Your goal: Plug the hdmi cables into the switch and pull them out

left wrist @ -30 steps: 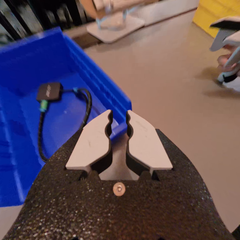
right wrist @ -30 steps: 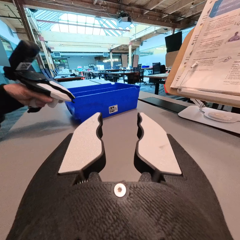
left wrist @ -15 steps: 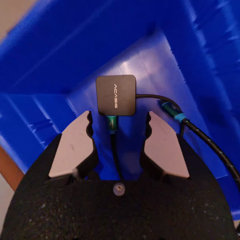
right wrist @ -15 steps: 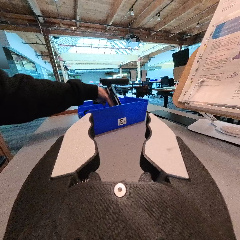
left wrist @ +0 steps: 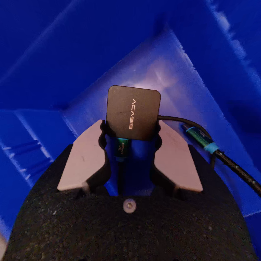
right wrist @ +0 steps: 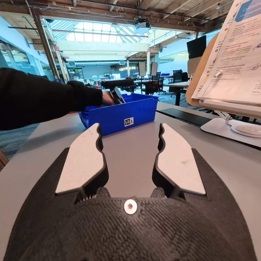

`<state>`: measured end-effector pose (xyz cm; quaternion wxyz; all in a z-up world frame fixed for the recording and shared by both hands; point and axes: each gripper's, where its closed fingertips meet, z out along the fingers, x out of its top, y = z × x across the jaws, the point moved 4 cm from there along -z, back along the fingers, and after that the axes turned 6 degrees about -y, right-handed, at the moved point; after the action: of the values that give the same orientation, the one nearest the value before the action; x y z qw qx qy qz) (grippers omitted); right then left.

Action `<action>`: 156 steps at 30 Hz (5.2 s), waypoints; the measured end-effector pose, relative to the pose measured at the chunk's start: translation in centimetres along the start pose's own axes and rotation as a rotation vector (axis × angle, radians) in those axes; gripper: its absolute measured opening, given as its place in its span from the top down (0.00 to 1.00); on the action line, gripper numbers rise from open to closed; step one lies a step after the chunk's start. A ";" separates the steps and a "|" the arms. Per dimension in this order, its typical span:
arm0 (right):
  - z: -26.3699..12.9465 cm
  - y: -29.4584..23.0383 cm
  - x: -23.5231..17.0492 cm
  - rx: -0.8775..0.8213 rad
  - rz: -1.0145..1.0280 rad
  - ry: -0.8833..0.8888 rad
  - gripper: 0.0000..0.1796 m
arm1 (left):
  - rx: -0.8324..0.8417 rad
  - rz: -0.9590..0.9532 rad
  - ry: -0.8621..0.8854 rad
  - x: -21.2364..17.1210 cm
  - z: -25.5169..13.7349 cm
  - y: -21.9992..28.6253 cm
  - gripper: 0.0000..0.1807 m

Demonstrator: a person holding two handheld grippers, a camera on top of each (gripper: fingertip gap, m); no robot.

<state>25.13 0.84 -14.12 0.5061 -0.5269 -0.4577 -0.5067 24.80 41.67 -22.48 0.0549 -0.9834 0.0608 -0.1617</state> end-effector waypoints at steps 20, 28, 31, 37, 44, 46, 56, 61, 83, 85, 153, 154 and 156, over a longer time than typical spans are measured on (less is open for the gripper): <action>-0.1 -1.8 2.9 -0.020 -0.033 0.082 0.61 | 1.065 0.871 0.703 2.1 -23.9 18.0 0.63; -0.6 -4.9 5.3 0.120 -0.090 0.133 0.66 | 0.888 1.293 0.795 2.0 -21.3 30.2 0.63; -0.7 -5.0 5.0 0.085 -0.180 0.110 0.73 | 0.939 1.383 0.784 2.1 -19.5 32.5 0.63; -0.9 -4.1 4.4 0.102 -0.144 0.066 0.92 | 1.021 1.371 0.847 3.0 -18.1 33.4 0.64; -3.0 1.1 5.0 0.009 0.304 0.320 0.92 | 0.282 0.767 1.048 2.3 -20.7 34.6 0.69; -3.8 2.0 5.0 0.037 0.435 0.421 0.92 | -0.157 0.481 1.018 1.7 -19.8 35.8 0.71; -2.9 0.0 4.8 0.189 0.467 0.419 0.92 | -1.292 -0.175 0.858 4.7 -12.4 37.5 0.90; -3.5 0.1 5.0 0.207 0.296 0.335 0.92 | -1.245 0.024 0.930 4.6 -12.4 37.3 0.92; -0.1 0.8 -0.4 -0.502 -0.793 -0.327 0.49 | -0.579 0.464 0.153 6.0 -14.1 33.6 0.93; -0.4 1.3 -0.2 -0.600 -0.845 -0.327 0.54 | -0.557 0.467 0.135 6.0 -14.1 33.9 0.92; 0.1 -0.6 1.0 -0.335 -0.580 -0.129 0.54 | -1.527 -0.500 0.841 6.8 -12.6 33.3 0.92; -0.3 -0.8 0.6 -0.254 -0.596 -0.146 0.51 | -1.516 -0.472 0.841 6.7 -12.8 32.8 0.92; -1.2 -0.4 0.0 -0.131 -0.478 -0.201 0.48 | -1.524 -0.359 0.788 6.2 -13.4 32.3 0.93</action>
<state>24.64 -0.37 -14.14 0.2888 -0.4831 -0.5833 -0.5856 23.04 7.80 -12.05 -0.6683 -0.6197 0.0112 -0.4114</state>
